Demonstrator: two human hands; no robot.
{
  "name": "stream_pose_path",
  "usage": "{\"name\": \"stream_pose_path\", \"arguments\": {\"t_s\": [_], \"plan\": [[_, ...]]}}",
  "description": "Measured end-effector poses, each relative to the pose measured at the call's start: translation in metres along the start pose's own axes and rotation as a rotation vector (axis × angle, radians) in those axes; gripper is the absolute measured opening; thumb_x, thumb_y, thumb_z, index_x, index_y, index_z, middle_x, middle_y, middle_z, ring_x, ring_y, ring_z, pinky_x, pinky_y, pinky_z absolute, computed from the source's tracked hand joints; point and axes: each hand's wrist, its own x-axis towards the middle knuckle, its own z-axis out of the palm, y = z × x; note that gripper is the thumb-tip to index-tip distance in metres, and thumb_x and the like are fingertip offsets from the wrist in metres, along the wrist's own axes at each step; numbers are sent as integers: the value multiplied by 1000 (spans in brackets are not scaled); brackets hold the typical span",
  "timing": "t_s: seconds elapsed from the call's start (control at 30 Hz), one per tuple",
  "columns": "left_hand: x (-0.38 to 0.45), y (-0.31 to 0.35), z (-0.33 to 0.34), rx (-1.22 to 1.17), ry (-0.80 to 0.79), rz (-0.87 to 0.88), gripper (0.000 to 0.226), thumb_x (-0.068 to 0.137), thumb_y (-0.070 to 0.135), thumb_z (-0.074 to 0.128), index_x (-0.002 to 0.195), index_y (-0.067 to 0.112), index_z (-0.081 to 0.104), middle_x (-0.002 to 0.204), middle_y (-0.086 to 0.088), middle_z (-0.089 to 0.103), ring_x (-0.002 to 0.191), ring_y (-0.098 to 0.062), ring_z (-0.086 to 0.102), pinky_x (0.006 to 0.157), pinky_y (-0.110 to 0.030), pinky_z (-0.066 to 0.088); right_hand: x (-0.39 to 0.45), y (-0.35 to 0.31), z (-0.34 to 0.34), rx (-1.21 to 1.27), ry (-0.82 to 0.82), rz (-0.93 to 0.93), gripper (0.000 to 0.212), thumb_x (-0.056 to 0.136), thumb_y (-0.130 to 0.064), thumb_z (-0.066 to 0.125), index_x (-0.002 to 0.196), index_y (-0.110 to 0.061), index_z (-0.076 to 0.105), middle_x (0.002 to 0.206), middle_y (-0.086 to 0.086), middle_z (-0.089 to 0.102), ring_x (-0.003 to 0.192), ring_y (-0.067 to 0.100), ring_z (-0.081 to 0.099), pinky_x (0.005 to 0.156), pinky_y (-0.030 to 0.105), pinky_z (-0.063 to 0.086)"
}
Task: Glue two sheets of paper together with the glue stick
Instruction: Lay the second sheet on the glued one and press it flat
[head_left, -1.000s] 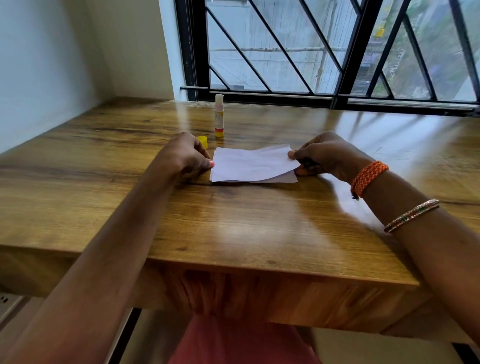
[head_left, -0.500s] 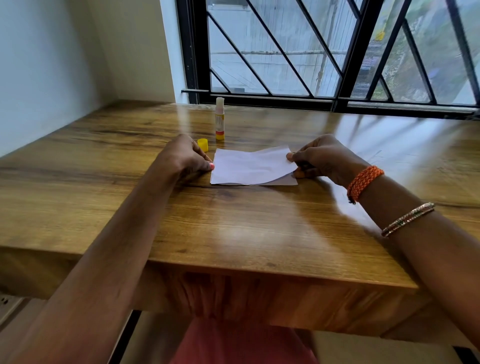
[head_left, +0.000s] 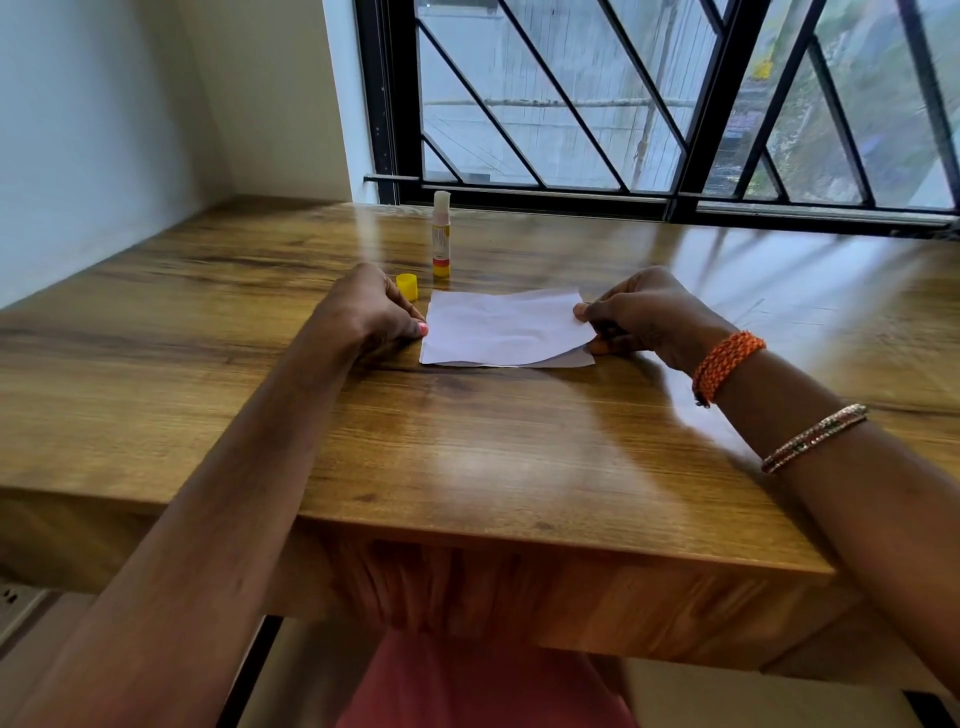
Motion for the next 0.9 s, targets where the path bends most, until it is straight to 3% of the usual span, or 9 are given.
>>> {"name": "stream_pose_path", "arguments": {"t_s": [0.17, 0.43, 0.63, 0.7, 0.83, 0.9], "plan": [[-1, 1, 0, -4, 5, -8, 18, 76, 11, 72, 94, 7, 72, 96, -9, 67, 94, -18, 55, 76, -32, 39, 2, 0, -2, 10, -5, 15, 31, 82, -6, 71, 107, 9, 60, 76, 14, 62, 56, 20, 66, 54, 31, 60], [0, 2, 2, -10, 33, -27, 19, 78, 10, 69, 97, 6, 71, 108, -12, 66, 94, -17, 51, 77, -31, 39, -4, -2, -1, -12, -12, -11, 20, 82, -6, 70, 97, 4, 61, 73, 13, 61, 48, 16, 64, 42, 22, 55], [1, 1, 1, 10, 38, -17, 17, 80, 10, 68, 96, 6, 72, 104, -15, 68, 98, -22, 56, 82, -33, 45, -4, -1, 0, -36, 3, -61, 13, 83, -6, 69, 77, 2, 61, 65, 12, 58, 33, 9, 58, 36, 17, 47], [1, 1, 1, 14, 37, -20, 17, 81, 11, 67, 96, 6, 72, 104, -15, 67, 94, -21, 56, 78, -33, 45, -3, 0, 0, -41, 7, -68, 14, 82, -6, 70, 76, 1, 61, 64, 12, 59, 33, 9, 58, 37, 18, 49], [1, 1, -1, -10, 1, -27, 16, 84, 15, 64, 97, 8, 71, 98, -13, 66, 73, -15, 54, 57, -27, 43, -2, 1, 0, -53, 15, -77, 14, 82, -6, 71, 76, 1, 61, 65, 13, 60, 33, 9, 58, 37, 19, 50], [0, 0, -2, -13, -24, -21, 19, 83, 20, 66, 97, 9, 69, 97, -10, 64, 77, -16, 55, 62, -28, 44, -1, 1, 1, -63, 17, -81, 13, 82, -7, 71, 78, 0, 61, 66, 12, 60, 33, 9, 58, 37, 18, 48]]}}
